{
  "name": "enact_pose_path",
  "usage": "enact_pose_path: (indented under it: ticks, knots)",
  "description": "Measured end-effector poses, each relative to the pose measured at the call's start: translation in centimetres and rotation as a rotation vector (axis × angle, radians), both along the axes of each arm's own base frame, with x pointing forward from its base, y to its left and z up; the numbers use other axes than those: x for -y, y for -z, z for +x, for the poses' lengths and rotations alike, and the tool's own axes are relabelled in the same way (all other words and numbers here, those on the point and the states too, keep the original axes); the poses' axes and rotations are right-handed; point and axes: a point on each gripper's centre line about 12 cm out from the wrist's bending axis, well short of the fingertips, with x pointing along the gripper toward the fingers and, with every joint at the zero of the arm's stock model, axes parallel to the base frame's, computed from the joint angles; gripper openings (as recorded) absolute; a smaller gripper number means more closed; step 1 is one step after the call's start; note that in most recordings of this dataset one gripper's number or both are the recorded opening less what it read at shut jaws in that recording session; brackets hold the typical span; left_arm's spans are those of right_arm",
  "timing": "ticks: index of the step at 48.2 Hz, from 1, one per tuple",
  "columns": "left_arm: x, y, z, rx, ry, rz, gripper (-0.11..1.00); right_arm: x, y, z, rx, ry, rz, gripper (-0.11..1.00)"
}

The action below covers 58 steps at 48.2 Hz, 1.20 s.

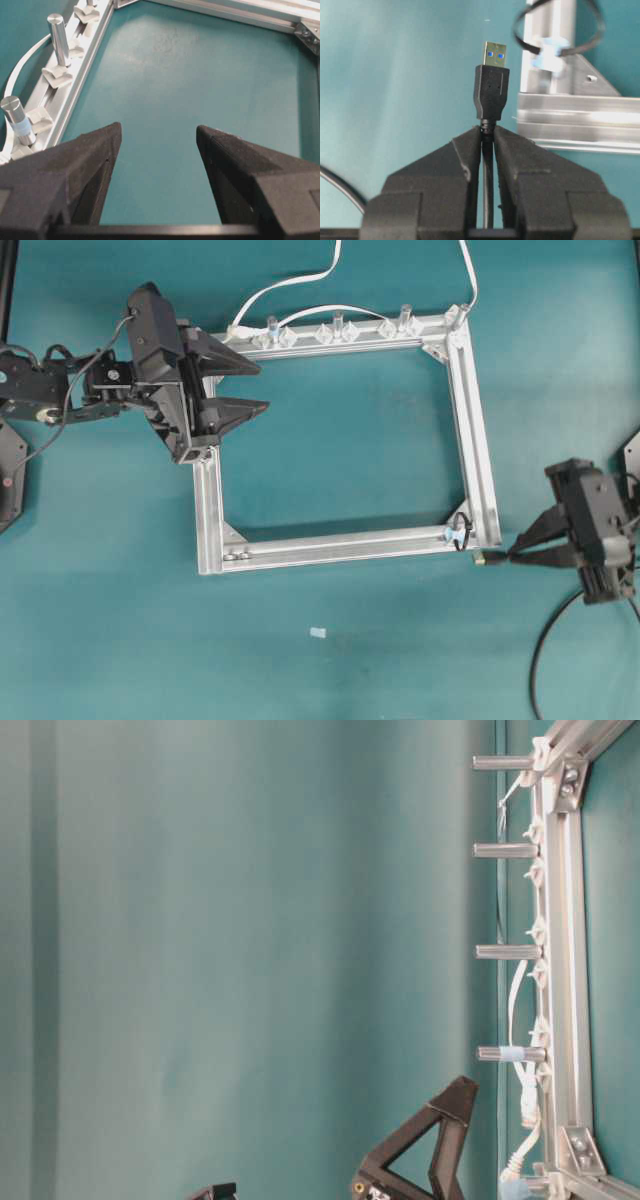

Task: Insert the wire through the string loop located on the right side.
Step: 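Lift the cable and carry it right toward the frame's lower-right corner, then push the USB plug through the black zip-tie loop with the right gripper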

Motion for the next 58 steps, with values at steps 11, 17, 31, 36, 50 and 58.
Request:
enact_pose_path:
  ticks: [11,17,31,36,50,58]
  knots:
    - [0.0,0.0,0.0,-0.001,0.000,0.000,0.68,2.1,-0.6,-0.8,-0.036,0.002,-0.034,0.11]
    - [0.0,0.0,0.0,0.000,0.000,0.000,0.68,3.3,-1.2,-1.1,-0.035,0.015,-0.062,0.11]
    - [0.0,0.0,0.0,-0.001,0.000,0.000,0.68,3.9,-1.5,-1.6,-0.049,0.015,-0.076,0.11]
    - [0.0,0.0,0.0,-0.001,0.000,0.000,0.68,3.9,-1.5,-1.6,-0.049,0.015,-0.078,0.11]
    - [0.0,0.0,0.0,-0.001,0.000,0.000,0.68,3.9,-1.4,-1.6,-0.050,0.015,-0.076,0.11]
    - [0.0,0.0,0.0,0.002,0.000,0.000,0.68,3.9,-1.5,-1.6,-0.049,0.013,-0.077,0.11]
